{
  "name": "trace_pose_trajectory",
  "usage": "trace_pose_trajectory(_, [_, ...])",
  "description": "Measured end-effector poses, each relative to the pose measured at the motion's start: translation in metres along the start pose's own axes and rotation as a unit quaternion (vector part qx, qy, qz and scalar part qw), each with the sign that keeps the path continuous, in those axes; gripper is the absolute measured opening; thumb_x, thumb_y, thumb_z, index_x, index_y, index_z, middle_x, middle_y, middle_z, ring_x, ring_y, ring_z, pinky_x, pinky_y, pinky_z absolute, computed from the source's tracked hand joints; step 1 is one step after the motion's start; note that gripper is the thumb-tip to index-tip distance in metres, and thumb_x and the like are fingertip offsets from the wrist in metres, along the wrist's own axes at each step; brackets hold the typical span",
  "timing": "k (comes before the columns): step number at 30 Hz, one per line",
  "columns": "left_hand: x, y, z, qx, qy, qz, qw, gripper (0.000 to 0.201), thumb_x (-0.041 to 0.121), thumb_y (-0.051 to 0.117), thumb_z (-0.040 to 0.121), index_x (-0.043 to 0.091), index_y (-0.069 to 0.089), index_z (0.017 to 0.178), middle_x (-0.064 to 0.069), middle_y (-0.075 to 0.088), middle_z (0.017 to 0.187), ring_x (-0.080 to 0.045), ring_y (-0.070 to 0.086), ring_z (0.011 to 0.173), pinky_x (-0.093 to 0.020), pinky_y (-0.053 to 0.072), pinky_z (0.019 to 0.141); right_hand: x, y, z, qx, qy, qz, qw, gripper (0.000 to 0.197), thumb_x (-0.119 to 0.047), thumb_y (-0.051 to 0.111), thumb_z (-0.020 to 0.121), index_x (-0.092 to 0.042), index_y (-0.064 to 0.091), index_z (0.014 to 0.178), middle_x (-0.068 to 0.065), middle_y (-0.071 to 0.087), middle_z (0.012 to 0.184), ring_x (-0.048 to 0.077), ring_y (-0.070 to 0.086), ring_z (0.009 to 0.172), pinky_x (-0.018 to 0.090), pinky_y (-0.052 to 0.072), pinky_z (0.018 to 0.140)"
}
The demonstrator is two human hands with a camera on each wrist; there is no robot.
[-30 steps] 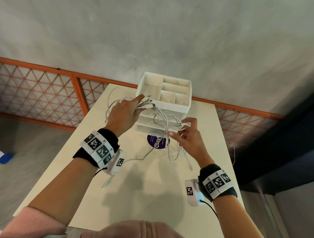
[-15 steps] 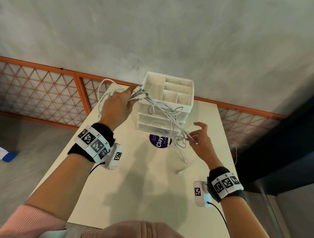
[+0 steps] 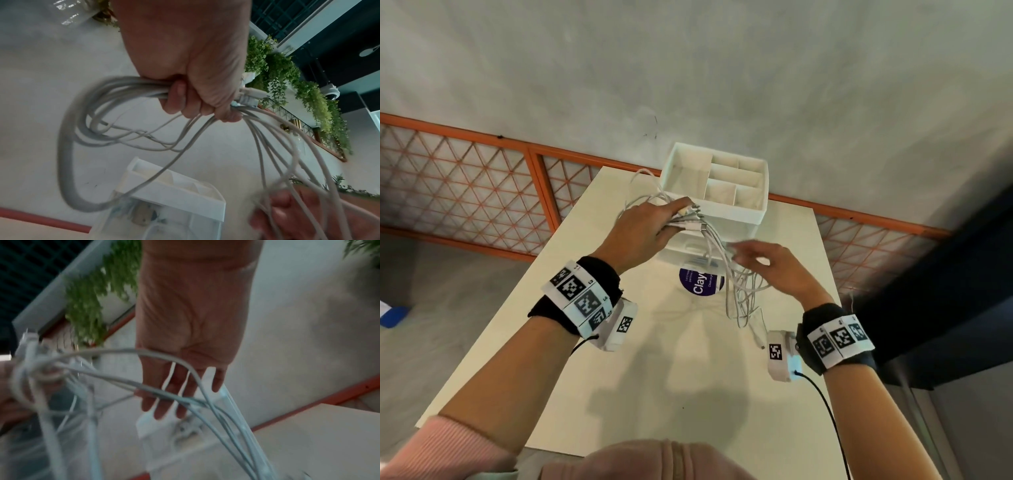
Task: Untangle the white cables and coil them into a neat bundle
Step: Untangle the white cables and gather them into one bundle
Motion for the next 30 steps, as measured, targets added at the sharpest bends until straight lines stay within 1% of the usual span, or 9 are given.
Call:
trace_pose_trajectory(3, [-0.006, -0.005, -0.004, 0.009, -0.008, 0.028, 1.000, 0.034, 0.024, 0.047, 0.093, 0.018, 0.051, 0.126, -0.019, 0.066, 0.083, -0.039, 0.060, 0.076, -0.033, 0.034, 0.059, 0.021, 0.008, -0.004, 0.026, 0.020, 0.089, 0.996, 0.012, -0.014, 0.056, 0.093, -0.010, 0.067, 0.091, 0.005, 0.065, 0.078, -0.002, 0.060, 0.065, 0.013, 0.047, 0.070])
trace_pose_trajectory(6, [-0.012, -0.008, -0.010, 0.015, -0.017, 0.053, 0.998, 0.031, 0.027, 0.044, 0.093, 0.024, 0.048, 0.123, -0.021, 0.066, 0.078, -0.039, 0.062, 0.072, -0.032, 0.031, 0.057, 0.040, 0.008, -0.012, 0.020, 0.049, 0.095, 0.994, 0.008, -0.011, 0.059, 0.091, -0.007, 0.062, 0.084, 0.000, 0.060, 0.070, 0.000, 0.057, 0.058, 0.016, 0.044, 0.066])
trace_pose_trajectory(12, [-0.020, -0.003, -0.013, 0.021, -0.054, 0.094, 0.994, 0.034, 0.017, 0.050, 0.093, 0.019, 0.052, 0.126, -0.022, 0.065, 0.075, -0.040, 0.061, 0.070, -0.033, 0.031, 0.056, 0.075, -0.005, -0.018, -0.019, 0.156, -0.094, 0.983, 0.030, -0.043, 0.064, 0.083, -0.016, 0.061, 0.069, -0.007, 0.060, 0.068, 0.013, 0.054, 0.068, 0.027, 0.039, 0.071])
trace_pose_trajectory(15, [-0.029, -0.011, -0.011, 0.055, -0.083, 0.083, 0.992, 0.039, 0.013, 0.052, 0.091, 0.018, 0.050, 0.129, -0.023, 0.064, 0.077, -0.041, 0.060, 0.071, -0.033, 0.030, 0.057, 0.076, -0.003, -0.026, -0.010, 0.196, -0.054, 0.979, 0.058, -0.060, 0.055, 0.083, -0.004, 0.063, 0.071, -0.002, 0.059, 0.061, 0.009, 0.048, 0.051, 0.023, 0.039, 0.060])
trace_pose_trajectory(17, [-0.034, -0.014, -0.010, 0.063, -0.097, 0.084, 0.990, 0.039, 0.012, 0.051, 0.091, 0.020, 0.049, 0.129, -0.023, 0.063, 0.077, -0.041, 0.060, 0.072, -0.034, 0.031, 0.057, 0.078, 0.001, -0.028, -0.003, 0.200, -0.036, 0.979, 0.052, -0.057, 0.057, 0.083, -0.007, 0.062, 0.071, -0.001, 0.063, 0.067, 0.010, 0.051, 0.052, 0.023, 0.041, 0.060])
trace_pose_trajectory(22, [-0.033, -0.006, -0.008, 0.072, -0.115, 0.057, 0.989, 0.044, 0.013, 0.050, 0.092, 0.019, 0.044, 0.135, -0.025, 0.064, 0.081, -0.043, 0.060, 0.076, -0.039, 0.038, 0.061, 0.062, -0.007, -0.016, 0.082, 0.090, -0.063, 0.990, 0.025, -0.009, 0.068, 0.083, -0.024, 0.047, 0.083, 0.001, 0.062, 0.094, 0.021, 0.064, 0.093, 0.021, 0.047, 0.071])
trace_pose_trajectory(26, [-0.036, -0.021, -0.004, 0.120, -0.124, 0.039, 0.984, 0.046, 0.011, 0.050, 0.091, 0.016, 0.044, 0.136, -0.026, 0.063, 0.081, -0.043, 0.059, 0.077, -0.045, 0.045, 0.065, 0.027, -0.028, -0.017, 0.196, -0.021, -0.060, 0.978, 0.034, 0.005, 0.058, 0.085, -0.029, 0.054, 0.079, 0.007, 0.066, 0.094, 0.021, 0.070, 0.079, 0.045, 0.057, 0.073])
trace_pose_trajectory(28, [-0.034, -0.030, 0.000, 0.140, -0.123, 0.035, 0.982, 0.045, 0.011, 0.050, 0.091, 0.016, 0.044, 0.136, -0.025, 0.063, 0.079, -0.043, 0.060, 0.077, -0.045, 0.046, 0.064, 0.019, -0.031, -0.016, 0.215, -0.038, -0.084, 0.972, 0.032, 0.003, 0.059, 0.084, -0.027, 0.066, 0.093, -0.001, 0.065, 0.097, 0.017, 0.067, 0.076, 0.047, 0.055, 0.074])
trace_pose_trajectory(30, [-0.031, -0.036, 0.004, 0.153, -0.120, 0.030, 0.981, 0.045, 0.011, 0.051, 0.091, 0.015, 0.045, 0.135, -0.025, 0.064, 0.080, -0.043, 0.060, 0.079, -0.046, 0.046, 0.065, 0.019, -0.022, -0.011, 0.172, -0.016, -0.088, 0.981, 0.051, -0.007, 0.068, 0.082, -0.037, 0.058, 0.122, -0.006, 0.060, 0.103, 0.014, 0.066, 0.079, 0.044, 0.056, 0.077])
Point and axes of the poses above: each hand's wrist, its own z-axis towards the middle knuckle, its own y-axis out of the palm, x = y × z, the point moved 9 cm from there along z, towards the middle knuckle
